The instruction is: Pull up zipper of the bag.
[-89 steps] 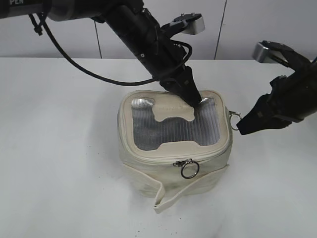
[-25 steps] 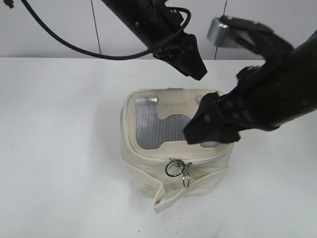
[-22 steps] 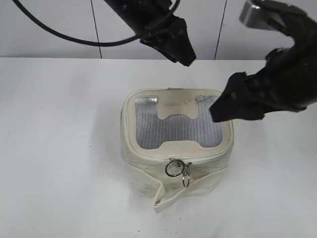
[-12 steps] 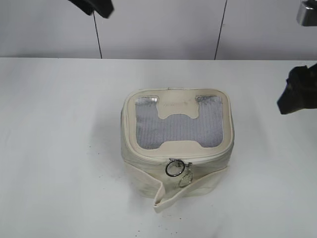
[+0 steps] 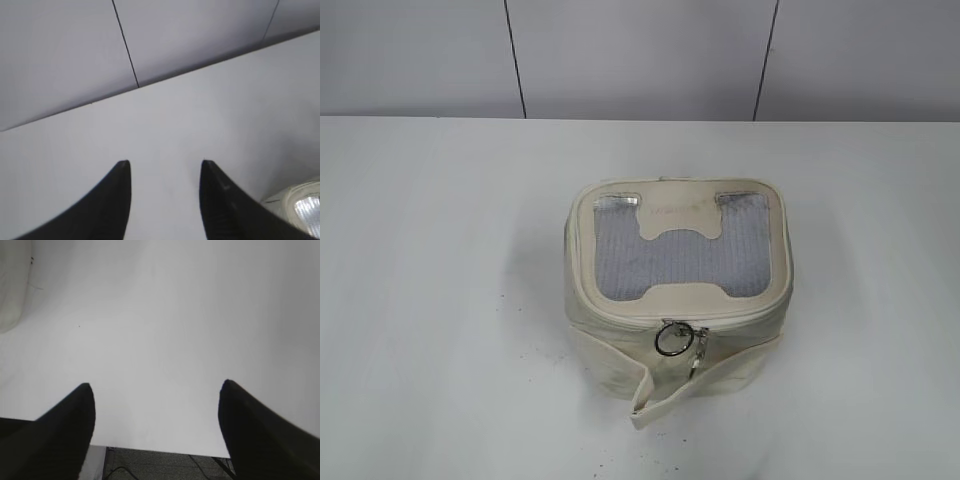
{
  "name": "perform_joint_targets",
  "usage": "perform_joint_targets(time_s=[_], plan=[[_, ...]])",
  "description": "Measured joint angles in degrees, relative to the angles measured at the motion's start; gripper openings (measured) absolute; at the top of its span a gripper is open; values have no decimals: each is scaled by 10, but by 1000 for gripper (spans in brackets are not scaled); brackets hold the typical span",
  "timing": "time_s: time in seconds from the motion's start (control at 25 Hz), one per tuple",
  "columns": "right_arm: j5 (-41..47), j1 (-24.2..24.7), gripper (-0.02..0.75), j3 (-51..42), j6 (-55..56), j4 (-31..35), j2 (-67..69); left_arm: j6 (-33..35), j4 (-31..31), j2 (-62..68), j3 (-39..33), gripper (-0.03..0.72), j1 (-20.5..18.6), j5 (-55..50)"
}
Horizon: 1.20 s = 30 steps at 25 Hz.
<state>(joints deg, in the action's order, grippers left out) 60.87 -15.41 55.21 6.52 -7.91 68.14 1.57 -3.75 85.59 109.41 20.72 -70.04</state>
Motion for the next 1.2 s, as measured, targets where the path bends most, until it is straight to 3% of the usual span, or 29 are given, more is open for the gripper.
perform_joint_targets(time_s=[0.16, 0.28, 0.68, 0.96, 1.2], plan=[[38, 0, 595, -20, 0, -6, -64, -4, -7, -77, -34, 350, 0, 1], [55, 0, 594, -40, 1, -6, -122, -4, -21, -147, -97, 350, 0, 0], [76, 0, 592, -103, 1, -2, -347, -16, -21, -436, -420, 350, 0, -2], [86, 0, 590, -134, 1, 42, -524, -16, 22, -637, -586, 350, 0, -3], [87, 0, 589, -135, -6, 49, -641, -16, 81, -785, -672, 350, 0, -4]])
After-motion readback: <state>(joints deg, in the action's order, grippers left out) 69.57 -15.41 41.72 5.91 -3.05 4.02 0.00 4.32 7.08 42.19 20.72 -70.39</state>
